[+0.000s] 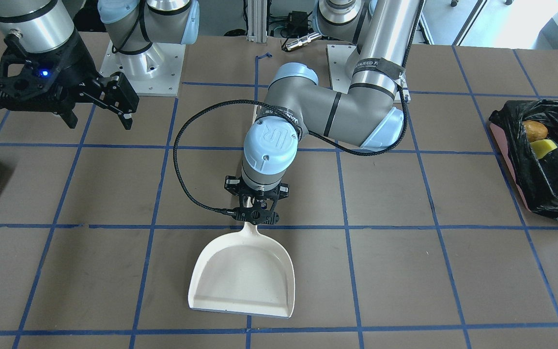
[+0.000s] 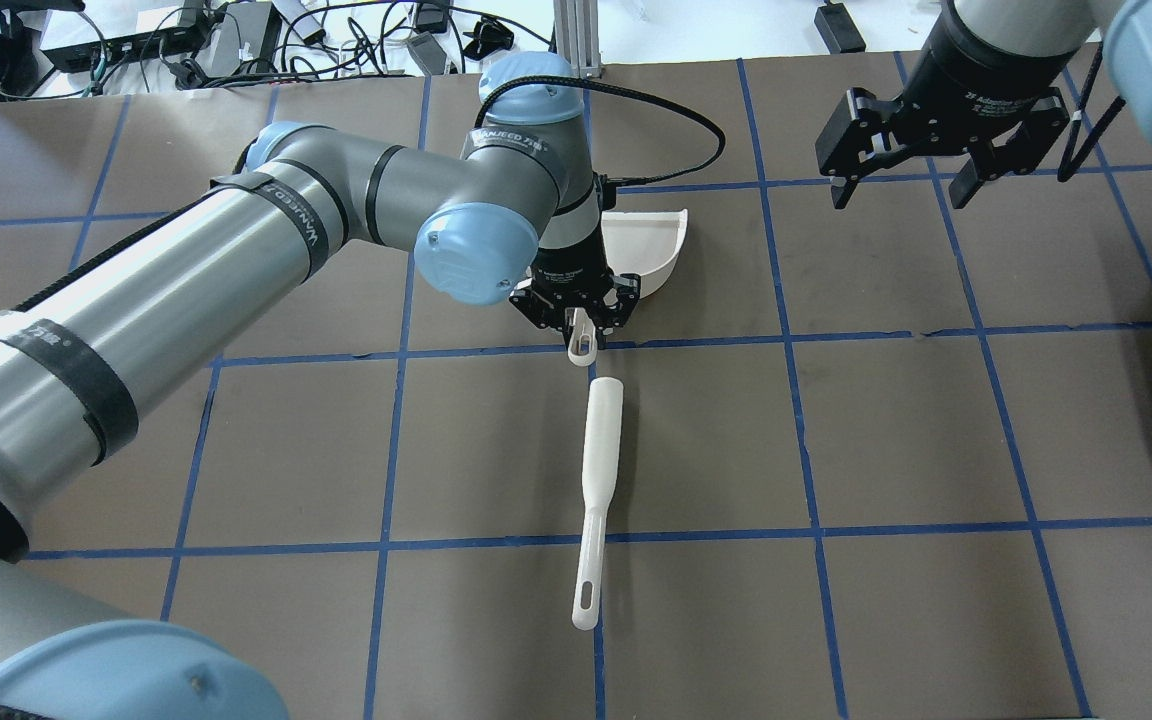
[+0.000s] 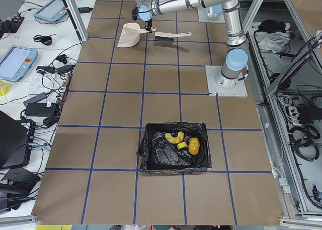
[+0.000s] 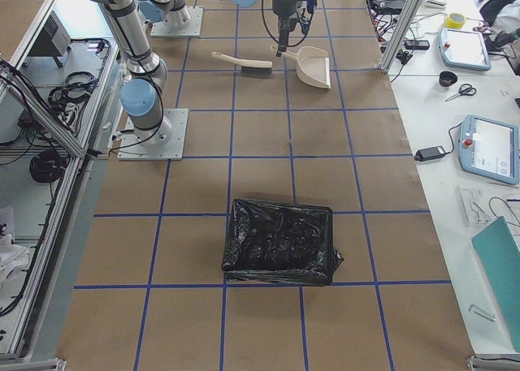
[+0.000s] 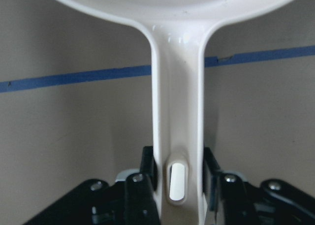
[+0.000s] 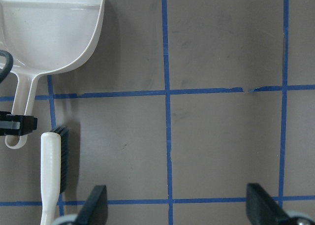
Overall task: Sweep and dump trash in nearest bin
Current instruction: 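Lower the dustpan onto the table above the brush with the left gripper and release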
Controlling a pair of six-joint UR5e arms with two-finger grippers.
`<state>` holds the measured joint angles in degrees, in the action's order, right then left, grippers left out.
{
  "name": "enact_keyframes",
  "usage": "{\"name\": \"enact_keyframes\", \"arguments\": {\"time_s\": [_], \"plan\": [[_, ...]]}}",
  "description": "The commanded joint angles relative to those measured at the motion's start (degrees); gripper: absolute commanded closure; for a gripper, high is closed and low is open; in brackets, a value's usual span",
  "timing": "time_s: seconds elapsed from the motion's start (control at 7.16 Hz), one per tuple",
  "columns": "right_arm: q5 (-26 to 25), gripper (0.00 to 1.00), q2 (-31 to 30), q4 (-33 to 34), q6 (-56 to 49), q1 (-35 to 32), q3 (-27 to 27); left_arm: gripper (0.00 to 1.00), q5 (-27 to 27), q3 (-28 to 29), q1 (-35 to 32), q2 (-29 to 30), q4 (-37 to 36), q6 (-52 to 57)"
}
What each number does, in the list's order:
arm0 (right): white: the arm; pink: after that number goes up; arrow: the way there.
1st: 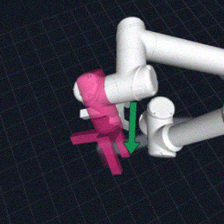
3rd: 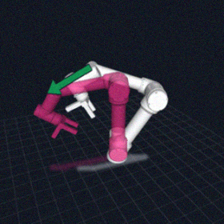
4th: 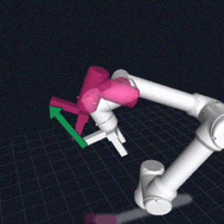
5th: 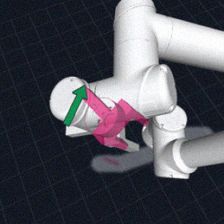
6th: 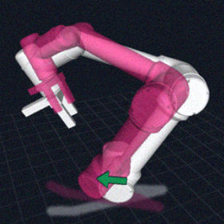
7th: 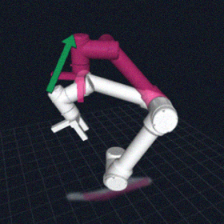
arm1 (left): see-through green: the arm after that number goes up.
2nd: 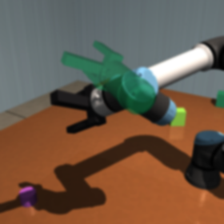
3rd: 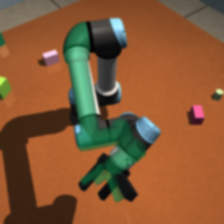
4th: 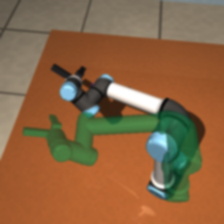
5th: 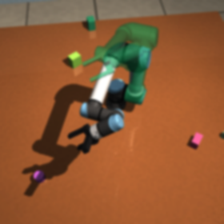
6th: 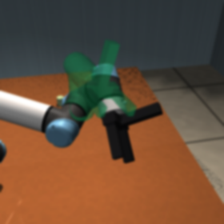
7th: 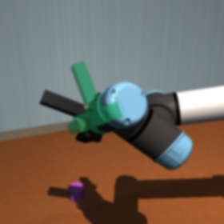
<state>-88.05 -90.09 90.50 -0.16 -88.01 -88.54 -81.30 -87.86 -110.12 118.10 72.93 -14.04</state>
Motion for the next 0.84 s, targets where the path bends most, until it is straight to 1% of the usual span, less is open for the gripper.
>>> {"name": "enact_keyframes", "arguments": {"time_s": [0.0, 0.14, 0.42, 0.56, 0.7], "plan": [[0.0, 0.0, 0.2, -0.1, 0.1, -0.1, 0.0, 0.19, 0.0, -0.4, -0.2, 0.0, -0.1, -0.7], [0.1, 0.0, 0.0, -0.2, 0.1, -0.1, -0.1, 0.0, 0.1, -0.3, -0.2, -0.5, 0.1, -0.9], [0.1, 0.0, 0.1, -0.2, 0.1, -0.2, -0.1, 0.0, -0.5, 0.6, 0.3, -2.4, 1.8, -0.6], [0.1, 0.0, 0.0, -0.1, 0.2, -0.5, 0.0, 0.0, -1.0, 1.3, 1.7, -4.0, 1.9, -0.6], [0.1, 0.0, 0.1, 0.4, 0.2, -1.8, 0.1, 0.0, -1.2, 2.4, 5.1, -6.1, 2.2, 0.1]]}}
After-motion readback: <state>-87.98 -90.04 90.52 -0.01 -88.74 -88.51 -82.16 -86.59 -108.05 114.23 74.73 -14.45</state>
